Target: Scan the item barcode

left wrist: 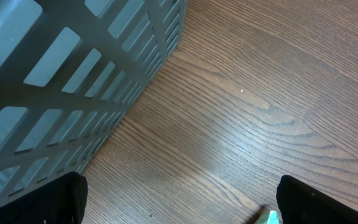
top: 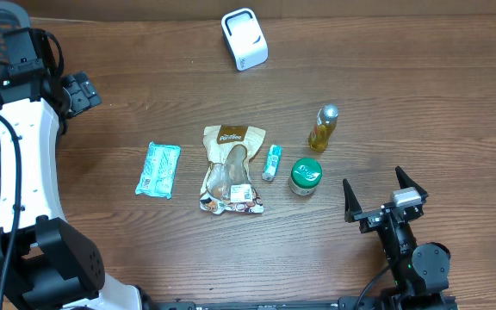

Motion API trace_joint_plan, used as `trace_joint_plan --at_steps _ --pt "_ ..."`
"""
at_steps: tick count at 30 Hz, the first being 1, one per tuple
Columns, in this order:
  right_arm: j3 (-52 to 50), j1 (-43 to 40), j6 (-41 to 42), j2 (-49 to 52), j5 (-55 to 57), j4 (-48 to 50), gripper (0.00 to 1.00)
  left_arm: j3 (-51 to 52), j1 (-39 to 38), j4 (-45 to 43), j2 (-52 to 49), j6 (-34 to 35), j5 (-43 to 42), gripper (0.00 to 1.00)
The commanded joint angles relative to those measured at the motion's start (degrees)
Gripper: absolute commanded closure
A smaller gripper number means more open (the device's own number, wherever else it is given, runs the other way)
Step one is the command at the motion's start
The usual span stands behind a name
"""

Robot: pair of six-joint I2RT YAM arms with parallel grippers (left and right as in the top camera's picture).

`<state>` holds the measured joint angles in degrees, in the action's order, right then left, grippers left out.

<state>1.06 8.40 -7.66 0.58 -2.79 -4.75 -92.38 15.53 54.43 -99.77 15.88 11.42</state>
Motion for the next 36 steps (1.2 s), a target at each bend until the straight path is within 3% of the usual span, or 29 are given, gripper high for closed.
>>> trace_joint_plan --at_steps 1,8,13,18,23,31,36 --pt "-0.6 0.2 0.4 -0.4 -0.3 0.3 0.00 -1.0 0.5 -0.3 0.5 -0.7 0.8 0.00" --pt "0.2 0.2 6.1 -0.4 -0.2 0.1 0.00 -1.0 0.5 -0.3 0.5 -0.7 0.8 0.00" --pt "6.8 0.2 6.4 -0.4 2.4 -3.0 0.00 -1.0 0.5 -0.3 0.5 -0.7 0.8 0.01" --pt "21.3 0.2 6.7 2.6 6.8 -14.5 0.00 -1.0 0.5 -0.3 0.5 -0.7 0.8 0.00" --pt "39.3 0.2 8.6 12.0 7.9 -24.7 0.00 -1.0 0.5 -0.3 0.5 -0.7 0.8 0.01" --pt "74.4 0.2 11.1 39.0 7.8 -51.1 0.00 -1.0 0.5 -0.3 0.5 -0.7 0.8 0.01" --pt "91.2 0.2 11.1 54.2 7.8 -65.1 0.00 -1.0 0.5 -0.2 0.5 -0.7 0.8 0.00"
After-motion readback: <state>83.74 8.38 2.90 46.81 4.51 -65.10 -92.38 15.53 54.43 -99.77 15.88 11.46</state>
